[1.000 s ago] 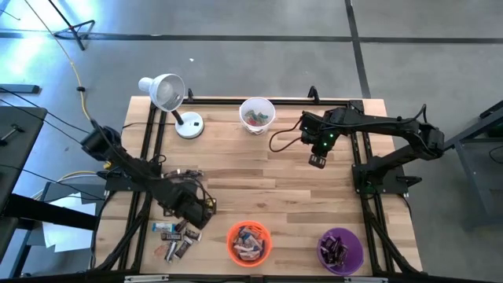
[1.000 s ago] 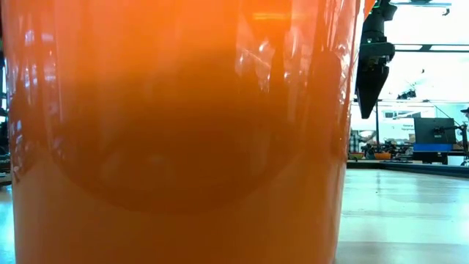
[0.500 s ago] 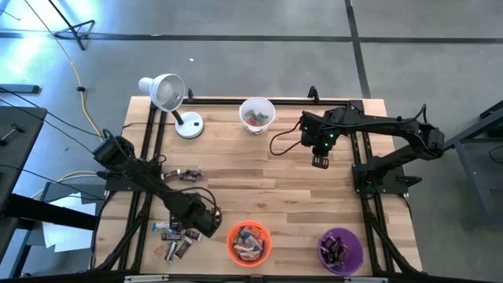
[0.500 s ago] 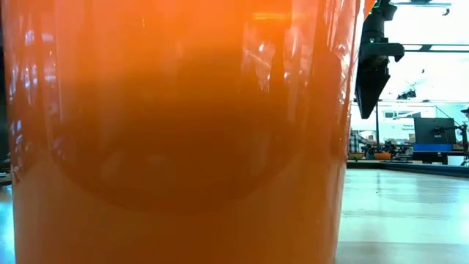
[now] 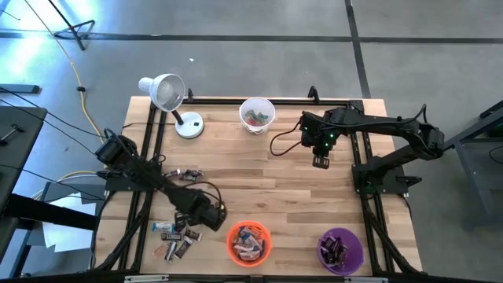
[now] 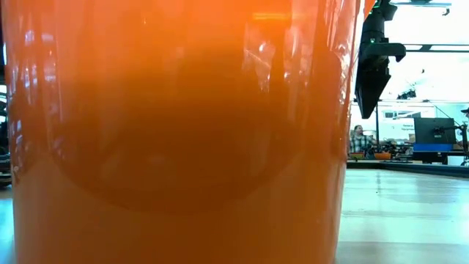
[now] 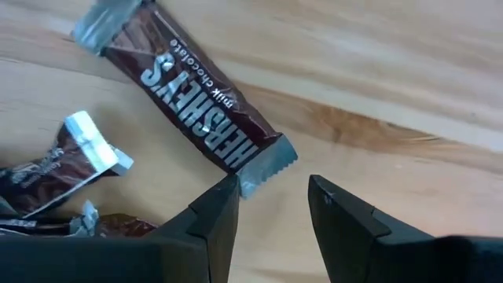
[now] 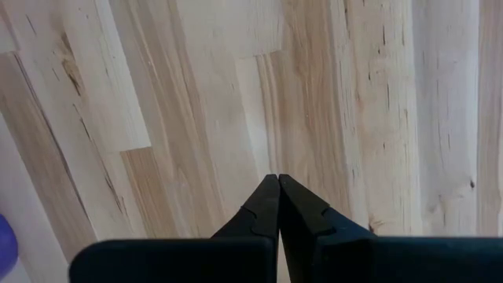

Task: Organize candy in baskets
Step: Put the dark brown chocolate bar into the dark purple bucket

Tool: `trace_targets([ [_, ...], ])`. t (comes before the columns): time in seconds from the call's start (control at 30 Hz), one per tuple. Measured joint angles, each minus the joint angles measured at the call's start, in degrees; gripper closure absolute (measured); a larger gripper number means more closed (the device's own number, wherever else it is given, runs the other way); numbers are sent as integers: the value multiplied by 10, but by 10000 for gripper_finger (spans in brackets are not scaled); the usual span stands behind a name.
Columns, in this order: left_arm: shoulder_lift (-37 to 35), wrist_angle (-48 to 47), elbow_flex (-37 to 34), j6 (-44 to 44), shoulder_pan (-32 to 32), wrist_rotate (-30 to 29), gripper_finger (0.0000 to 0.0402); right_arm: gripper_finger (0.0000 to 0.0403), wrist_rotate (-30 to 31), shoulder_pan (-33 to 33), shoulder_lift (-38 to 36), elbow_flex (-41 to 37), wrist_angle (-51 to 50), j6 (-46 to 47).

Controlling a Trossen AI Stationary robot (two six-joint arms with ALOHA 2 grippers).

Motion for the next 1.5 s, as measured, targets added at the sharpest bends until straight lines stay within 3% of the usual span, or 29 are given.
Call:
trace_targets([
  [0.27,0,-109,48,0,10,-2,259,403,0,0,0,0,0,0],
  [0.4,0,-161,69,52,-5,-3,259,403,0,0,0,0,0,-3],
  [0.67,0,-182,104,575,-30,41,259,403,0,0,0,0,0,4],
  [0.8,-1,-212,113,820,-34,45,259,403,0,0,0,0,1,58],
  [0.9,-1,-258,113,956,-37,5,259,403,0,0,0,0,0,112],
  [1.03,-1,-311,110,1073,-40,-67,259,403,-1,0,0,0,0,196],
  [1.23,-26,-270,48,1122,-51,-118,259,403,-1,0,0,0,1,275],
  [1.37,-66,-191,-4,1070,-61,-103,259,403,-1,0,0,0,0,311],
  [1.5,-74,-148,-11,1038,-53,-114,259,403,-1,0,0,0,0,322],
])
